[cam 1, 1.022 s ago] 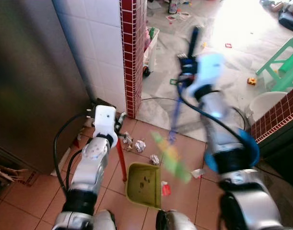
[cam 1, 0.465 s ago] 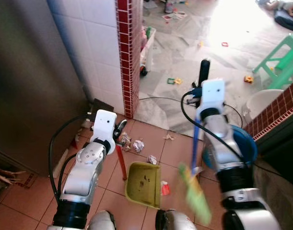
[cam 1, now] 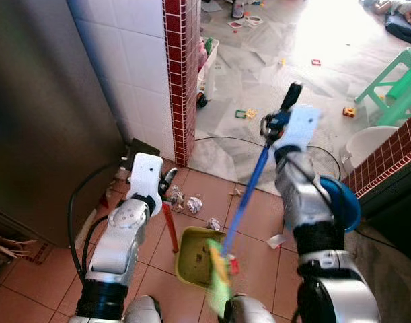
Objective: Sweep floor
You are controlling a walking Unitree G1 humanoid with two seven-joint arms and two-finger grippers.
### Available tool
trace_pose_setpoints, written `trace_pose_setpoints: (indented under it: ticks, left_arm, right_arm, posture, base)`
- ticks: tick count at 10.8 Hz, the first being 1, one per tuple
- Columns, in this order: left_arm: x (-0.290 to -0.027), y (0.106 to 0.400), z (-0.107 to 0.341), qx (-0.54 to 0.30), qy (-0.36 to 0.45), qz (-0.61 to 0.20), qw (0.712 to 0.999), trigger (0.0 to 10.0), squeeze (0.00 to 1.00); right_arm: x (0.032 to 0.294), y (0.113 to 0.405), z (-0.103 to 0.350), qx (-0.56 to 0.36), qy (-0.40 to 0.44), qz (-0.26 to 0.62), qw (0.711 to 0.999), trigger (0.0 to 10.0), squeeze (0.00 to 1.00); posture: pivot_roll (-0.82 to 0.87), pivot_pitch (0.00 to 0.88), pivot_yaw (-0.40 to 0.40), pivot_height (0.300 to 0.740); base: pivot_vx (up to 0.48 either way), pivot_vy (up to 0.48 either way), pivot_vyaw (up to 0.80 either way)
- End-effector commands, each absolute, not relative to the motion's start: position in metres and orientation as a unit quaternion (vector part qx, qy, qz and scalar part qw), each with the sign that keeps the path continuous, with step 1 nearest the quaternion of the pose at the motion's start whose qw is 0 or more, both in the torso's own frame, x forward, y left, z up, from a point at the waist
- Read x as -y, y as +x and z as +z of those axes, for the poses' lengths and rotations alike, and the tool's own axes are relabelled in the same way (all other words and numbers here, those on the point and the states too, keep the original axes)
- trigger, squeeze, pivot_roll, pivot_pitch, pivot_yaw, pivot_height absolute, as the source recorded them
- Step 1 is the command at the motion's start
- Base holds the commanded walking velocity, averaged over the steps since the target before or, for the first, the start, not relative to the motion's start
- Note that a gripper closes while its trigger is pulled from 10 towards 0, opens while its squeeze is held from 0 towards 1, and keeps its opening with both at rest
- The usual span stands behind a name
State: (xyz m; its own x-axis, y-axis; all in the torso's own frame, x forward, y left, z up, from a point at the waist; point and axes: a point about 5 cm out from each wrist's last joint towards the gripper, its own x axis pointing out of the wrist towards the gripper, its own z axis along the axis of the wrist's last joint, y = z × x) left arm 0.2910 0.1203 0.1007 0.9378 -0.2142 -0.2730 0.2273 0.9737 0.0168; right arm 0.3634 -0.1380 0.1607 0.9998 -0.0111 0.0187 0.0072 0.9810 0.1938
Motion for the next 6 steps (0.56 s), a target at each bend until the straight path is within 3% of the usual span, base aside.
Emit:
trace_pose_setpoints:
  ticks: [1, 4, 6]
  left_arm:
    - [-0.121, 0.288, 0.087, -0.17, 0.018, -0.107, 0.979, 10.0, 0.0]
    - [-0.12, 0.302, 0.112, -0.11, 0.047, -0.104, 0.987, 10.0, 0.0]
    - [-0.119, 0.306, 0.14, -0.066, 0.061, -0.11, 0.99, 10.0, 0.0]
  right_arm:
    - [0.133, 0.367, 0.177, 0.034, 0.136, 0.013, 0.99, 10.0, 0.0]
    - [0.131, 0.373, 0.197, 0.077, 0.111, 0.037, 0.99, 10.0, 0.0]
    - [0.145, 0.374, 0.211, 0.122, 0.069, 0.019, 0.99, 10.0, 0.0]
  posture:
    - [0.01, 0.075, -0.052, 0.74]
    - [0.0, 0.045, -0.053, 0.74]
    - [0.01, 0.034, -0.048, 0.74]
  base:
    - [0.0, 0.0, 0.0]
    - [0.0, 0.0, 0.0]
    - [0.0, 0.0, 0.0]
